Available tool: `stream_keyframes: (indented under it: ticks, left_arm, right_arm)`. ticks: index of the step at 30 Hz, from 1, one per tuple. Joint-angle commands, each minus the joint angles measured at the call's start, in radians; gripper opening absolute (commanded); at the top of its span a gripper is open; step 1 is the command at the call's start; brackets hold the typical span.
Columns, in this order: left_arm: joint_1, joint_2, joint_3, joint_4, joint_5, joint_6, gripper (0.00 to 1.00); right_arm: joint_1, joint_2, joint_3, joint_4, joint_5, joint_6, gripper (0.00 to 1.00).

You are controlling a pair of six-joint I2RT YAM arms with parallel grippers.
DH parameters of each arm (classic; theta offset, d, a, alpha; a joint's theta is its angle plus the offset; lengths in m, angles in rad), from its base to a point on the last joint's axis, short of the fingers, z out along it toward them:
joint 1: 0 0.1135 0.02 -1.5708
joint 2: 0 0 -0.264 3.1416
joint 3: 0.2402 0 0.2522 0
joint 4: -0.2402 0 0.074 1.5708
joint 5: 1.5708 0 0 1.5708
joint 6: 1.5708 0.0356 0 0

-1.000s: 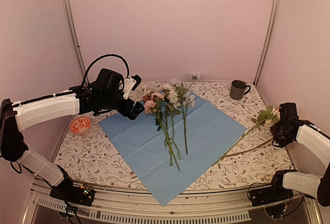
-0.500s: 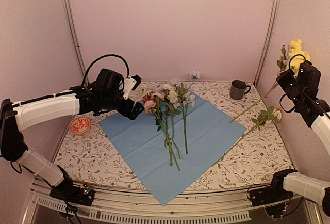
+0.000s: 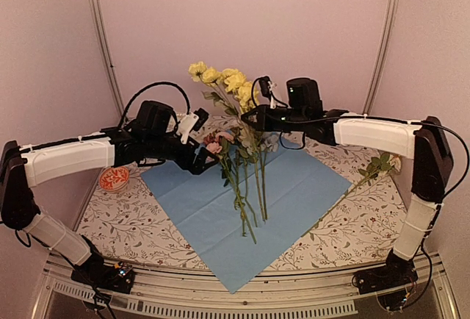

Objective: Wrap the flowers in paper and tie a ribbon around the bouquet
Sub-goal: Place the fake flower on the flattened wrapping paper.

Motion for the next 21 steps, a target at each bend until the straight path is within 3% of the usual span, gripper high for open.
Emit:
stream_keyframes:
  ticks: [1, 4, 6, 10, 14, 16, 21]
  left_arm:
    - [0.009, -0.013, 0.005, 0.049, 0.04, -0.107, 0.99]
    - [0.007, -0.002, 0.001, 0.02, -0.003, -0.149, 0.99]
    - [0.002, 0.007, -0.015, 0.015, -0.041, -0.17, 0.99]
    - [-0.015, 0.013, -0.059, 0.014, -0.131, -0.188, 0.99]
    - [-0.031, 0.023, -0.099, 0.048, -0.22, -0.197, 0.99]
    - [-0.036, 0.042, -0.124, 0.068, -0.259, -0.199, 0.99]
    - [-0.04, 0.085, -0.169, 0.084, -0.305, -0.224, 0.99]
  right_arm:
    - [0.003, 0.182, 0.116, 0.024, -0.067, 0.153, 0.0]
    - [0.008, 0.31, 0.208, -0.015, -0.124, 0.183, 0.0]
    - [0.009, 0.372, 0.288, -0.117, -0.139, 0.15, 0.06]
    - [0.003, 0.347, 0.311, -0.272, -0.048, 0.041, 0.4]
    - [-0.009, 0.229, 0.278, -0.43, 0.121, -0.076, 0.61]
    - [-0.022, 0.147, 0.227, -0.492, 0.248, -0.099, 0.64]
    - [-0.141, -0.12, -0.125, -0.513, 0.539, 0.016, 0.65]
